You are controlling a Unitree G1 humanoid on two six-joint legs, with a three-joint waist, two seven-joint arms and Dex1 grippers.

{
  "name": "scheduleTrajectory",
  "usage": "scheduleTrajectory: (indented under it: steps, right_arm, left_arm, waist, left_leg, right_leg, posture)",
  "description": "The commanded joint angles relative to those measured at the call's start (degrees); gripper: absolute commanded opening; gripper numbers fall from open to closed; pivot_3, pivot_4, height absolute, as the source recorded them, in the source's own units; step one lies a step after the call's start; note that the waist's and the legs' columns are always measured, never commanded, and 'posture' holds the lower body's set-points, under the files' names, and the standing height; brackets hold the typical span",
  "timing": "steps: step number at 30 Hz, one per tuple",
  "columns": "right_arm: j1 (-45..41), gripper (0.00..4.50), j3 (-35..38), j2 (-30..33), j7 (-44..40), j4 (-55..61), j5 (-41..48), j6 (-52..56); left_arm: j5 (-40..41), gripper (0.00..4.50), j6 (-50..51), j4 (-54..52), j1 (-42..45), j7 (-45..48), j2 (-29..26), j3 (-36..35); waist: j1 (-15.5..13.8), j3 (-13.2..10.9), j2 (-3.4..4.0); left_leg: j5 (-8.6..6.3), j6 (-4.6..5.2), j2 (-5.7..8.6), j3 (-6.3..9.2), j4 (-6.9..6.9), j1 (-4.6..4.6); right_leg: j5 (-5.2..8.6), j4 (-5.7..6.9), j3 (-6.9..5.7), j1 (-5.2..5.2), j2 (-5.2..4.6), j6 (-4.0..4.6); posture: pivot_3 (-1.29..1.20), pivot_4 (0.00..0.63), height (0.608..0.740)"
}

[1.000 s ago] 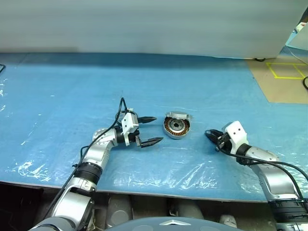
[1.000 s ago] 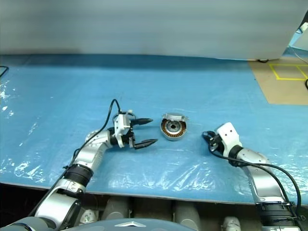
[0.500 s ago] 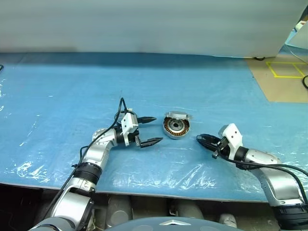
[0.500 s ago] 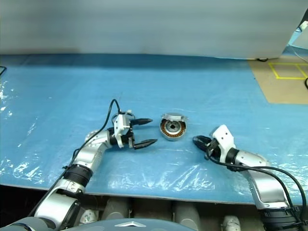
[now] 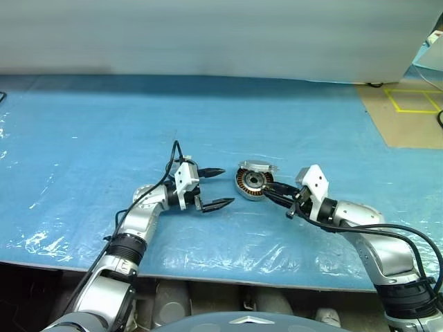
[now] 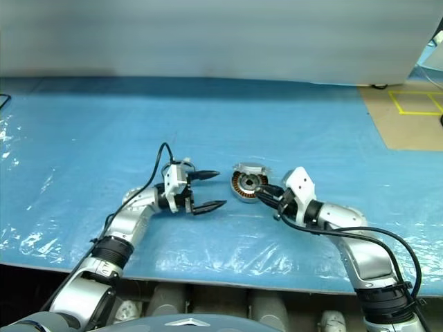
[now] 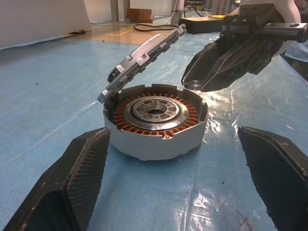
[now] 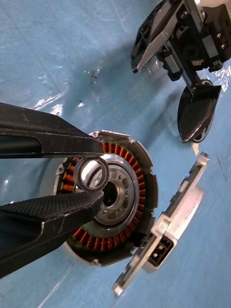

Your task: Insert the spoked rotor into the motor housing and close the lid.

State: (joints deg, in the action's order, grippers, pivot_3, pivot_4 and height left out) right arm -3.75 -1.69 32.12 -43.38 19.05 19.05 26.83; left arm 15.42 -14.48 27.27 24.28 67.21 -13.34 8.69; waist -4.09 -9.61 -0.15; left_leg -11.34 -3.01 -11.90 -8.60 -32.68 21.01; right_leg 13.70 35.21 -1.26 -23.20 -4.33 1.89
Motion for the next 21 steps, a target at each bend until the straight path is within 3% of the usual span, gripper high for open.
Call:
scheduleTrajectory:
  steps: [1,21]
  right_arm:
    - [-2.1,0.63,-1.5,-1.2,2.1,0.6,-1.7,-0.8]
    - [-6.5,0.63,-5.0,-5.2,7.3,-6.9,-9.4,-4.1]
  left_arm:
    - [0.3,4.50,-0.3,-1.8,-0.1,-0.2,-0.1,-0.4]
    - [0.4,4.50,0.0,-2.8,-1.0,-0.6,-0.5,-0.5]
  waist:
    - [0.0,0.0,0.00]
    - [0.1,0.0,0.00]
  left_leg:
    - [0.00,-0.01,0.00,0.00,0.00,0.00]
    - [0.01,-0.03,0.00,0.00,0.01,0.00]
  right_leg:
    - [0.00,0.00,0.00,0.00,0.00,0.00]
    - [-0.01,0.02,0.00,-0.01,0.01,-0.01]
  posture:
    - [0.00,0.150,0.740]
    - [0.00,0.150,0.740]
